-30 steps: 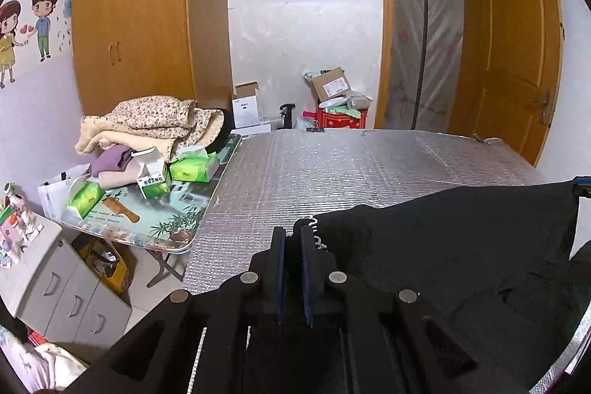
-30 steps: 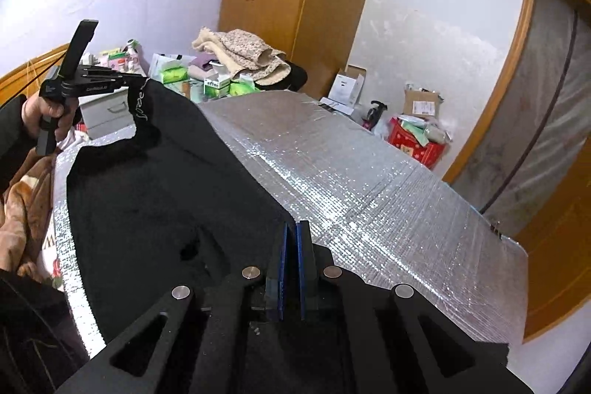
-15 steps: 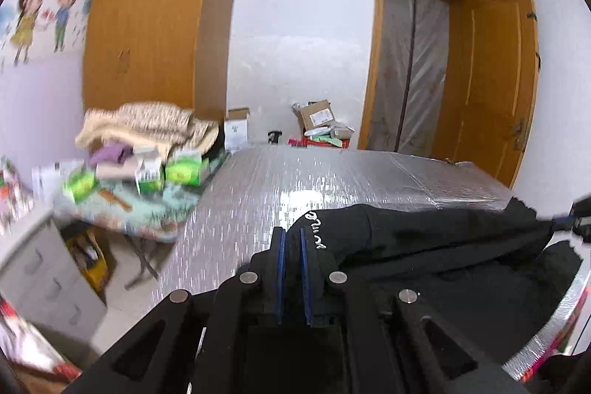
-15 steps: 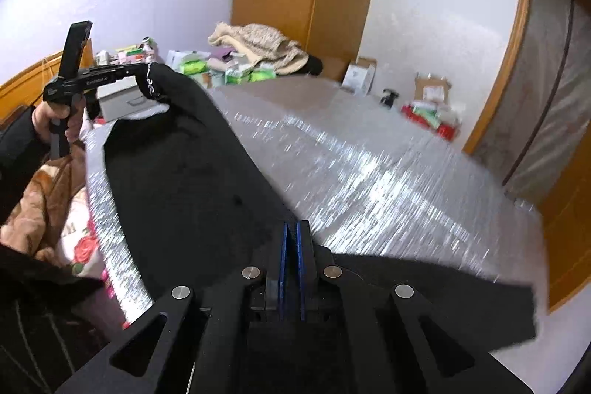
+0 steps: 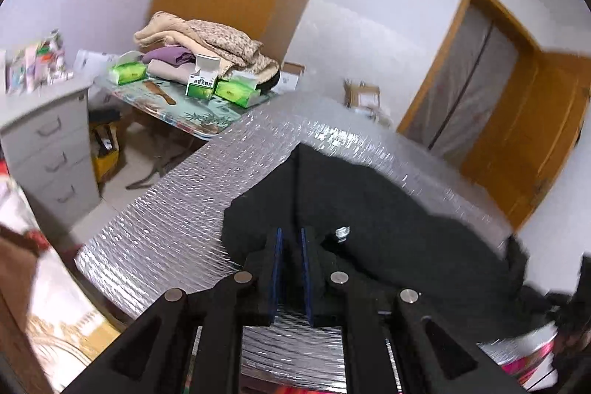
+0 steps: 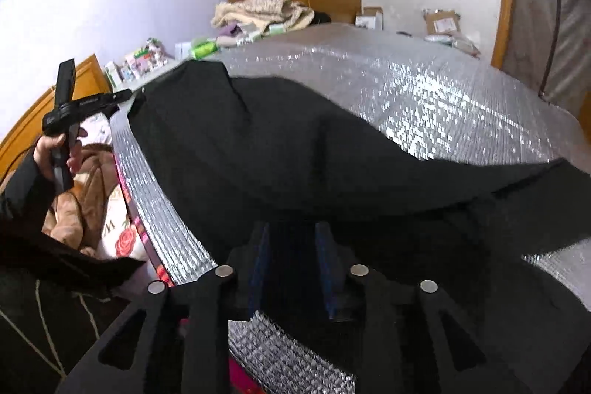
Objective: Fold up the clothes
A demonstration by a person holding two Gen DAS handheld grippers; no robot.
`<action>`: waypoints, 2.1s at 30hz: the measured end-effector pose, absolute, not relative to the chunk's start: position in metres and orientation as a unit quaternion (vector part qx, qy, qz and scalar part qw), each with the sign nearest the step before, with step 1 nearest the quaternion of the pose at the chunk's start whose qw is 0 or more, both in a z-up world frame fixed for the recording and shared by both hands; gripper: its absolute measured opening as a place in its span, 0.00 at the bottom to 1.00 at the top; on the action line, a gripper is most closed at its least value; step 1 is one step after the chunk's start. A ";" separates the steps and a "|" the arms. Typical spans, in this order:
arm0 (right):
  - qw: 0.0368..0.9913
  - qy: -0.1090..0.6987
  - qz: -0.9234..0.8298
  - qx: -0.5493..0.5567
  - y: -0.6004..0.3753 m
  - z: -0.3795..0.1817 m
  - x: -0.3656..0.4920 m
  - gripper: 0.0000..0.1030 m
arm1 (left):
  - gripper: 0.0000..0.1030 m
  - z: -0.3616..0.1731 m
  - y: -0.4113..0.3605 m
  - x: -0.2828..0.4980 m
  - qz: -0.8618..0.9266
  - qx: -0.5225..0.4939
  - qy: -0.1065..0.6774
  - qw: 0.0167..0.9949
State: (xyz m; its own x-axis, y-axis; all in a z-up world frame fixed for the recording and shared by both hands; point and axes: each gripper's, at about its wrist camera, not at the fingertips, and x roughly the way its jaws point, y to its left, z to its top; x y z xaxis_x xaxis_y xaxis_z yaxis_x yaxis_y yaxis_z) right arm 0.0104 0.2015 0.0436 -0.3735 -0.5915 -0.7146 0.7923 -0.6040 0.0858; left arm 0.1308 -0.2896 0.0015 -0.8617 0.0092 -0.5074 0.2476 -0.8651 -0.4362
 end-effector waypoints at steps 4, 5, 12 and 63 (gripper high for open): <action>0.445 0.154 -0.808 0.355 0.189 0.044 0.008 0.27 | 0.29 -0.001 -0.276 0.117 -0.917 0.258 0.301 0.036; 0.449 0.160 -0.804 0.355 0.184 0.042 0.008 0.27 | 0.31 -0.003 -0.274 0.112 -0.912 0.263 0.314 0.031; 0.470 0.210 -0.788 0.336 0.157 0.036 0.005 0.27 | 0.33 -0.011 -0.274 0.083 -0.891 0.279 0.354 0.054; 0.545 0.223 -0.720 0.367 0.123 0.029 0.028 0.12 | 0.09 -0.015 -0.309 0.108 -0.898 0.307 0.295 0.108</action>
State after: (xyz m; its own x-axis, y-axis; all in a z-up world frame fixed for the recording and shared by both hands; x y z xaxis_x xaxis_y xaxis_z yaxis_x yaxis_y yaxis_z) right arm 0.0279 0.1230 0.0295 -0.1377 -0.6213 -0.7714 0.9485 -0.3070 0.0780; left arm 0.1081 -0.3085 -0.0150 -0.7882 -0.0126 -0.6153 0.3748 -0.8028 -0.4637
